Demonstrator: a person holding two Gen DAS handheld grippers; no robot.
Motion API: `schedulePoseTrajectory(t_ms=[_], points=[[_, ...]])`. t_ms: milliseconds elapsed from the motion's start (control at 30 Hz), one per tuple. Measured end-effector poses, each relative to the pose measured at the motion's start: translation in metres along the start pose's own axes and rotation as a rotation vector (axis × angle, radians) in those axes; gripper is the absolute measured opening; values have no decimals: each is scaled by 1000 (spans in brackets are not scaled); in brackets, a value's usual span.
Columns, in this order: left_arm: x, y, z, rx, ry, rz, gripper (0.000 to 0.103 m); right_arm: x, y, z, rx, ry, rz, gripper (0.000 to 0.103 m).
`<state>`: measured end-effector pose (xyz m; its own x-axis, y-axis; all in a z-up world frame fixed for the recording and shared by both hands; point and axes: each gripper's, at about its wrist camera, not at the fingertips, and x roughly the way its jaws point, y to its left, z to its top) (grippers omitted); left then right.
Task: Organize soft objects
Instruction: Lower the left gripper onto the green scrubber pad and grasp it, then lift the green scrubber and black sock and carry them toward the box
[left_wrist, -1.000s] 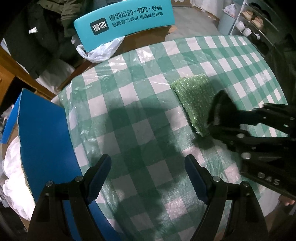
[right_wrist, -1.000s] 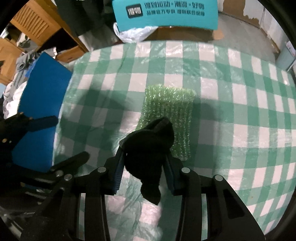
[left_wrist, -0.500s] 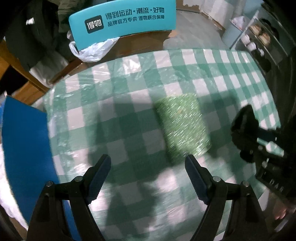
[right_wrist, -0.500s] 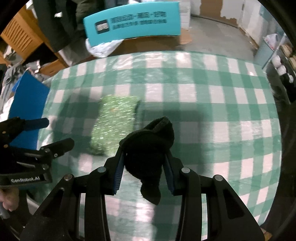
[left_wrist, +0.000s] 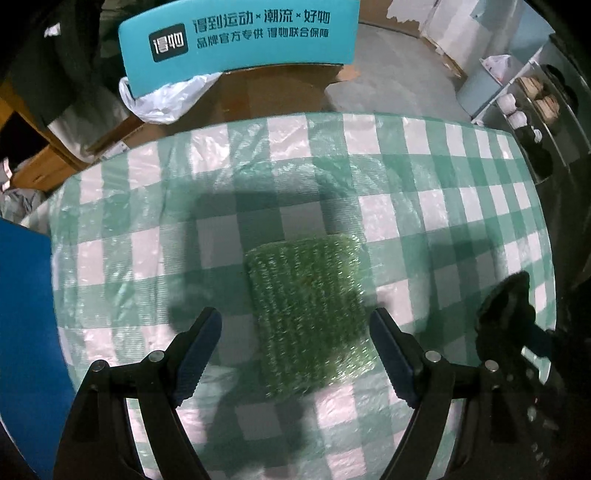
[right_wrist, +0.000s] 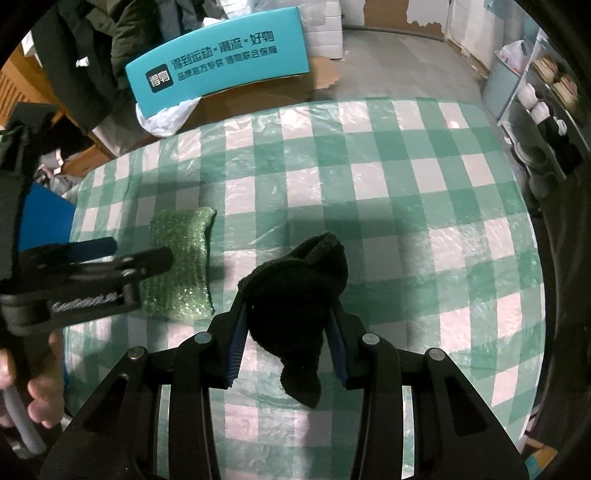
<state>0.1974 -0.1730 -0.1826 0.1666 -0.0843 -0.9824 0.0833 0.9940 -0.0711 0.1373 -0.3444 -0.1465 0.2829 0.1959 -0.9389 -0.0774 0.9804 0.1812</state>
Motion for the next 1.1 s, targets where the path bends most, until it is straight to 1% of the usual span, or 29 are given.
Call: schedulePoseTrajectory(t_ms=[167, 233, 300, 367, 400, 433, 467, 567, 633, 667, 700, 733, 833, 900, 1000, 1100], points=[[12, -12, 3, -22, 24, -11, 84, 0, -8, 0, 14, -1, -8, 39], [17, -18, 2, -3, 36, -3, 86, 0, -9, 1, 15, -3, -7, 39], [21, -21, 1, 20, 40, 19, 86, -1, -8, 0, 12, -5, -4, 39], [24, -20, -3, 39, 41, 23, 86, -2, -7, -1, 6, -6, 0, 39], [25, -19, -5, 41, 42, 28, 84, -2, -6, -2, 2, -5, 1, 39], [27, -17, -8, 42, 48, 36, 78, -2, -6, -3, 0, -4, 3, 39], [28, -16, -10, 45, 47, 45, 74, -1, -6, -3, -1, -4, 4, 39], [25, -18, -14, 66, 24, 76, 64, -1, -5, -4, 0, -2, 4, 39], [23, -20, -17, 84, 12, 81, 50, -2, -4, -3, -1, -3, 5, 39], [22, -21, -19, 93, 7, 78, 45, -2, -3, -3, -2, -4, 5, 39], [20, -21, -20, 97, 4, 73, 35, -3, -2, -3, -5, -5, 5, 39], [20, -21, -21, 98, 7, 67, 26, -3, 0, -3, -8, -5, 5, 39], [16, -19, -27, 101, 12, 56, 20, -5, 2, -3, -14, -7, 3, 39], [12, -16, -31, 112, 8, 51, 19, -7, 5, -2, -17, -10, 3, 39], [4, -14, -37, 142, -7, 68, 19, -12, 9, -2, -28, -21, 8, 39], [-7, -9, -41, 147, -20, 74, 19, -17, 13, -3, -36, -27, 8, 39]])
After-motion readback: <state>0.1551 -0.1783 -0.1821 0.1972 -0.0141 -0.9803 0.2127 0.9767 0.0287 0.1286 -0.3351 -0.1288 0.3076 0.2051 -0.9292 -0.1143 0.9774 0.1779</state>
